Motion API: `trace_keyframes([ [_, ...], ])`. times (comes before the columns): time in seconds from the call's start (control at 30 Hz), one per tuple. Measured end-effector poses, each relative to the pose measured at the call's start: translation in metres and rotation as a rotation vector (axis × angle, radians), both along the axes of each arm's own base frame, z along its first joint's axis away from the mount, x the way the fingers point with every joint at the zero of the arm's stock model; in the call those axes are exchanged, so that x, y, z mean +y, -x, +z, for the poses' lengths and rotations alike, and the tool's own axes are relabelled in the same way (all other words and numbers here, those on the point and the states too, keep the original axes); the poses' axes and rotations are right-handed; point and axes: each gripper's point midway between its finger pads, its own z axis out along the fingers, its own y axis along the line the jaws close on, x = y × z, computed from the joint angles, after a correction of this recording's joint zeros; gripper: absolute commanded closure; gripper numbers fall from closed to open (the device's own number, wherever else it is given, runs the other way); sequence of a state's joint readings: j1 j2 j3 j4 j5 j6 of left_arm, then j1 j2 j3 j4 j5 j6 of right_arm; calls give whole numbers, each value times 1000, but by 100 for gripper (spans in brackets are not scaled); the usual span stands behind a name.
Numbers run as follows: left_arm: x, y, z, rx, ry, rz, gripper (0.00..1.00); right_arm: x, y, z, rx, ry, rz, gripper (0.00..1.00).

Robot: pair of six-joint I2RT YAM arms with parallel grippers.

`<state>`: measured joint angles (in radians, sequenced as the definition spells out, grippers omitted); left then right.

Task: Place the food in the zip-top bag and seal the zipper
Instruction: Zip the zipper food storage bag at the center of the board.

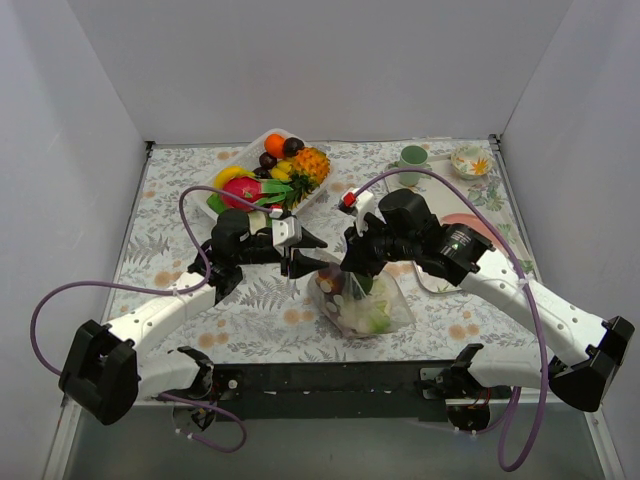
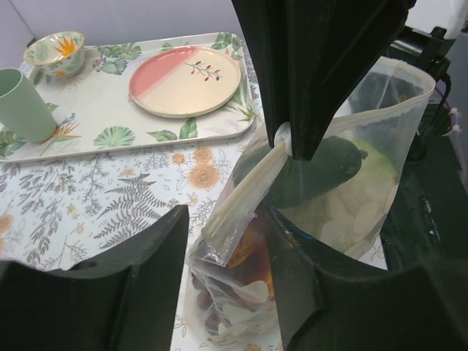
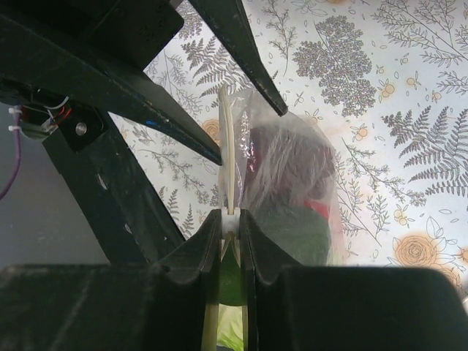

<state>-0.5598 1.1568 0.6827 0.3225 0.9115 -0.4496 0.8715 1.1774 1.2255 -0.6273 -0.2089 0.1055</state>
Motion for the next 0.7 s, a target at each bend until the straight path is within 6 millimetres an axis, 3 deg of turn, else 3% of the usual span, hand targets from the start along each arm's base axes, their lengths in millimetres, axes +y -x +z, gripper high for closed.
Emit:
trace_keyframes([
  [0.27, -2, 5, 2, 35, 12, -26, 98, 0, -2, -3, -1, 1, -9, 84],
  [0.37, -4, 4, 0, 48, 8, -31, 100, 0, -4, -2, -7, 0, -17, 83],
  [0.57, -7, 4, -2, 56, 4, -38, 100, 3, -7, 1, -15, -18, -32, 44],
  [0.7, -8, 5, -2, 61, 3, -42, 100, 5, -11, 7, -36, -39, -42, 40],
])
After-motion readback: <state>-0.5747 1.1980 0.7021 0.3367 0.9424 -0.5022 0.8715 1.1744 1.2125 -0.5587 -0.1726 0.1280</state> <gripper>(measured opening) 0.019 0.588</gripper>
